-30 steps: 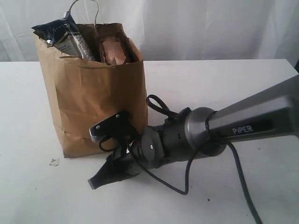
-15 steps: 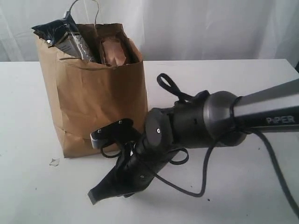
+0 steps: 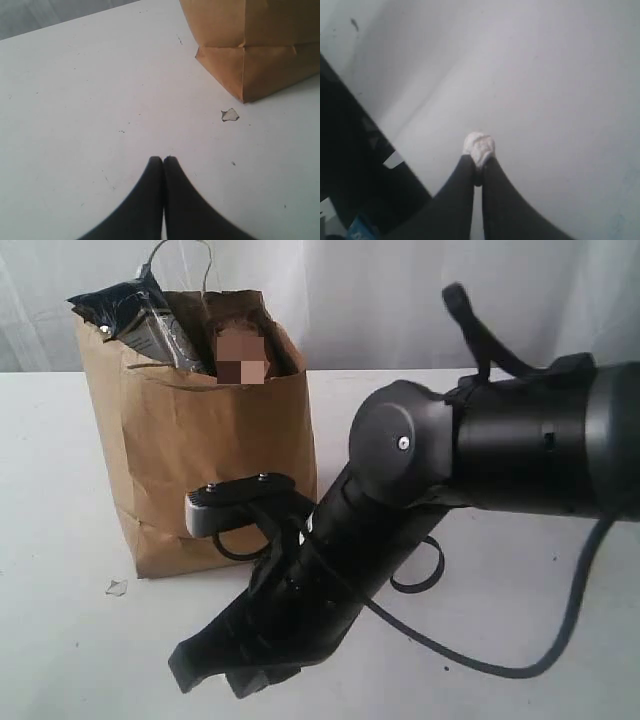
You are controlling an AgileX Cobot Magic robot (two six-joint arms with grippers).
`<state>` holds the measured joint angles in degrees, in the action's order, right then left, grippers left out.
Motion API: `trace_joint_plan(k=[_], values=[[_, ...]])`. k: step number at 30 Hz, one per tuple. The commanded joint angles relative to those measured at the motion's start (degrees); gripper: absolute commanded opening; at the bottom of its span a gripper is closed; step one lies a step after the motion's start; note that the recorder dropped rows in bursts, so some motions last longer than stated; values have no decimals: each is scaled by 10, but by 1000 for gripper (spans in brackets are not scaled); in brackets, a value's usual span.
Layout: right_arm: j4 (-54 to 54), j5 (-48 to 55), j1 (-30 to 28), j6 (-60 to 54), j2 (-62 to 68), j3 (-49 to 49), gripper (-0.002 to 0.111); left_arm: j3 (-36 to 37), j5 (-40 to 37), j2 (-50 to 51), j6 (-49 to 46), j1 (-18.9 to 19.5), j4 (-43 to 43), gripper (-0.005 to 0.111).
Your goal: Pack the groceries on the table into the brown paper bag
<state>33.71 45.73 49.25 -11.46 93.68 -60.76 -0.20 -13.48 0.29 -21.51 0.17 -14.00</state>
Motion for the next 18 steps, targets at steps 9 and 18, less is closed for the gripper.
trace_joint_plan(k=[9,18], values=[[119,67,-1,-24,-169,2,3,2,-2,-3,0,-3,-6,0],[302,5,-1,-223,-178,-53,3,2,-2,-3,0,-3,-6,0]])
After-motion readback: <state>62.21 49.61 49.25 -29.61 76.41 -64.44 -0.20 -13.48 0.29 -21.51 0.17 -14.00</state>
